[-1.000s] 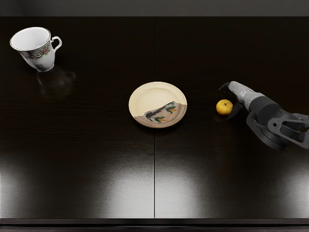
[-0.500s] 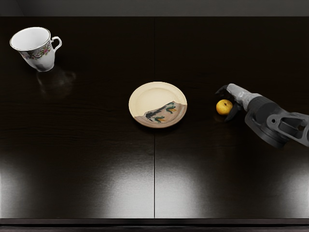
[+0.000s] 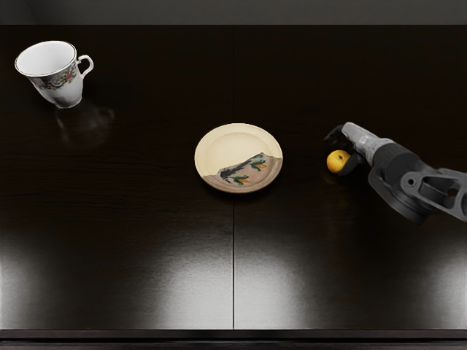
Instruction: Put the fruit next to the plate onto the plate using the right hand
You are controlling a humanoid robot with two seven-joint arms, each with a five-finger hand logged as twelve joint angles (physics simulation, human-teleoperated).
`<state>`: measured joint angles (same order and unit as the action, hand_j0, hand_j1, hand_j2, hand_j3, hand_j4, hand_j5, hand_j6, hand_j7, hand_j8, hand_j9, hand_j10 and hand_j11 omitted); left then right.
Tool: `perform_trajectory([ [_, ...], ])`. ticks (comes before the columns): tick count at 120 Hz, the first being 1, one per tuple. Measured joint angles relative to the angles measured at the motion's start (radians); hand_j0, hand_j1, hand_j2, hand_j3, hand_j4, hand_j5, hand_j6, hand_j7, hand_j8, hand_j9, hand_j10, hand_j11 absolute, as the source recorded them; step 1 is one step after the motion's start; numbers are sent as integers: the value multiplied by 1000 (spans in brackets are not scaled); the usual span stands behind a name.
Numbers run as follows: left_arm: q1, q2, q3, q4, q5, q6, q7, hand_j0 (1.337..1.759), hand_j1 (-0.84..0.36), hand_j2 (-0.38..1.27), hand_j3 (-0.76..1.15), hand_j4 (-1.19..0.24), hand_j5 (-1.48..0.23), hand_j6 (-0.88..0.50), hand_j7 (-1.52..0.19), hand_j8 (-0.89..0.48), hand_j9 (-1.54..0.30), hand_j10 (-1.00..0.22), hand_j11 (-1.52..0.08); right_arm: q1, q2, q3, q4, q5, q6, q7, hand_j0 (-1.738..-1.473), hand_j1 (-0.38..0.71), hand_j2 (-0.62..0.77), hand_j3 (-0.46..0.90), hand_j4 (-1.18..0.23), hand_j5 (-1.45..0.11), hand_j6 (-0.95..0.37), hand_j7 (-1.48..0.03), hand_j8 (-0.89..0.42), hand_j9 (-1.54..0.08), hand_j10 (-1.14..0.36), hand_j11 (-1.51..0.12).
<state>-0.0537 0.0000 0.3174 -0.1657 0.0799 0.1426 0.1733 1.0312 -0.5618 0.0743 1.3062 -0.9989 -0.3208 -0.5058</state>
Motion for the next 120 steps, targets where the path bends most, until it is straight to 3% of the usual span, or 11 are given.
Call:
perform_trajectory([
  [47,0,0,0,0,0,0,0,1658,349,0,0,0,0,-1,0,0,0,0,0,-16,12,-6,-1,-45,-29,-2,-1658,221,-80,0,-449,-581,-451,-581,-452,-584,-448,-583],
  [79,0,0,0,0,0,0,0,1658,349,0,0,0,0,-1,0,0,0,0,0,-21,15,-5,-1,-54,-33,-3,-1657,229,-65,0,-507,-559,-475,-603,-432,-613,-476,-611],
  [120,0,0,0,0,0,0,0,1658,349,0,0,0,0,-1,0,0,0,0,0,-24,16,-4,0,-57,-31,-4,-1654,276,-29,-1,-573,-634,-407,-684,-344,-703,-535,-702],
])
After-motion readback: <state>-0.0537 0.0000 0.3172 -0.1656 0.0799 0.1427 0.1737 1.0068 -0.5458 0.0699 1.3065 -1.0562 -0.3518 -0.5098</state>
